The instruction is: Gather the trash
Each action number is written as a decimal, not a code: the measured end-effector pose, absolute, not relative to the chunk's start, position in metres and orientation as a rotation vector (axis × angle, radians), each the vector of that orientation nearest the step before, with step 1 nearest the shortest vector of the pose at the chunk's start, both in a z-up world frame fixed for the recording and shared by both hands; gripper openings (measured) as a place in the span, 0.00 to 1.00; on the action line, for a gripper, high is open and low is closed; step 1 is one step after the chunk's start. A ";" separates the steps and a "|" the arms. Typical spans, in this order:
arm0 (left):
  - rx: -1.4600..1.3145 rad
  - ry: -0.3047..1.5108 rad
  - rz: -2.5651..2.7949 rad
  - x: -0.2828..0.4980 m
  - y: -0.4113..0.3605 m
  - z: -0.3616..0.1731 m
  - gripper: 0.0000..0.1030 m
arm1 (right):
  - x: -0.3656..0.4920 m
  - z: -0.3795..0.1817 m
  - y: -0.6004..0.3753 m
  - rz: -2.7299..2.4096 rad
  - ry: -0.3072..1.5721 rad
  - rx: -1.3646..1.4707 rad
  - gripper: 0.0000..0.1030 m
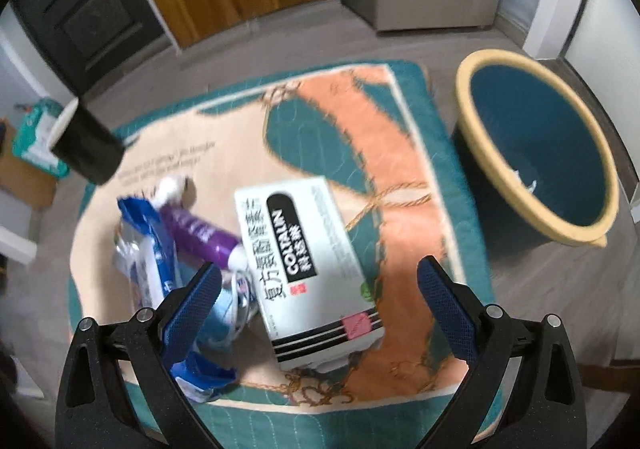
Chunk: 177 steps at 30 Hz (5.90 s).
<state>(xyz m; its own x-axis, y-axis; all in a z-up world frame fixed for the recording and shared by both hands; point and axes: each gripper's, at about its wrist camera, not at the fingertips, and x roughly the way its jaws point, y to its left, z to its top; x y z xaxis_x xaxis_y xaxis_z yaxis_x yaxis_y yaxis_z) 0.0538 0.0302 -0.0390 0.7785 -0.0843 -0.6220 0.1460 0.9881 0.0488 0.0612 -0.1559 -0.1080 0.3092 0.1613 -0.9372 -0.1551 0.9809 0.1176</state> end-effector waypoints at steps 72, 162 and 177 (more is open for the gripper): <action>0.295 0.950 0.004 0.052 -0.099 -0.159 0.81 | 0.083 0.004 -0.281 0.178 1.032 0.239 0.75; 0.070 0.800 -0.630 0.163 -0.288 -0.081 0.02 | 0.133 -0.073 -0.485 -0.149 1.077 0.695 0.75; 0.202 0.773 -0.623 0.180 -0.329 -0.089 0.18 | 0.156 -0.069 -0.480 -0.092 0.945 0.728 0.76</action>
<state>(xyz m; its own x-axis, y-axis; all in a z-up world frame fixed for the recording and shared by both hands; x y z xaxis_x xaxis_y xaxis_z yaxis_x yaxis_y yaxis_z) 0.1804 -0.3293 -0.0893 0.5475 -0.4503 -0.7053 0.5937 0.8030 -0.0518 0.1561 -0.4804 -0.0692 0.6002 0.2333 -0.7651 0.3764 0.7616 0.5275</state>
